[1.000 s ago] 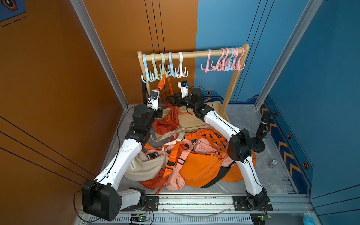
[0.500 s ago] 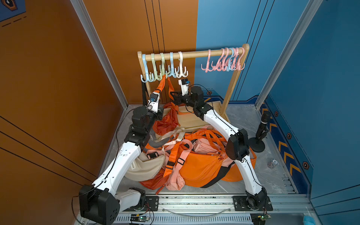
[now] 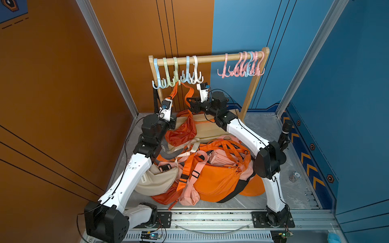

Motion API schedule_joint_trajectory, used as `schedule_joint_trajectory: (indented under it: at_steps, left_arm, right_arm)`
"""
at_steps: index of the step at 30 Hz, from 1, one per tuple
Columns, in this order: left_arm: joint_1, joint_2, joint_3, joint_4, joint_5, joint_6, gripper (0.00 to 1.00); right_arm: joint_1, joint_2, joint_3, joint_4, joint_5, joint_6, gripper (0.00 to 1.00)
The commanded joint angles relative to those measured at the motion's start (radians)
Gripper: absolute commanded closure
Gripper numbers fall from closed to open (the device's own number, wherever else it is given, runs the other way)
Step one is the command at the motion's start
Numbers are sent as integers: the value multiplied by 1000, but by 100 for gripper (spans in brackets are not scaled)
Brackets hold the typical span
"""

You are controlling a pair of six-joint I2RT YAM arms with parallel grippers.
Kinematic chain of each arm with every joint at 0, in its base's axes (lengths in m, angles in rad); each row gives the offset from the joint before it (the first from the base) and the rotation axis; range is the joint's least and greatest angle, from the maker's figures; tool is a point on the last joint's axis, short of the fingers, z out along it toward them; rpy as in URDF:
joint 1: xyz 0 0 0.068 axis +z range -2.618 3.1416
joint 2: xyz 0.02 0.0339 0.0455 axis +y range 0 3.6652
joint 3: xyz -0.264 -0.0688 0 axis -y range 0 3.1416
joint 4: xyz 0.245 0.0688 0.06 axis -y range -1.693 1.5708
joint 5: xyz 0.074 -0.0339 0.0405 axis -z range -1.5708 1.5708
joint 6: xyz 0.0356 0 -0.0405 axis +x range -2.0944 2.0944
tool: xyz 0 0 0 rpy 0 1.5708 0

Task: Take the bag off the hook
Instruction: Pick up the bag from the hook.

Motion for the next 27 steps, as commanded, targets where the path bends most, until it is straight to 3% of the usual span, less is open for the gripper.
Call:
schedule_joint_trajectory:
  at_steps: [1, 15, 27]
  left_arm:
    - [-22, 14, 77, -14, 29, -2, 100]
    - [-49, 27, 264, -78, 29, 4, 100]
    - [-66, -80, 286, -128, 4, 8, 100]
  right_arm:
    - [10, -92, -40, 67, -15, -21, 100]
    - [16, -258, -172, 94, -9, -60, 100]
    - [45, -427, -246, 59, 13, -122, 100]
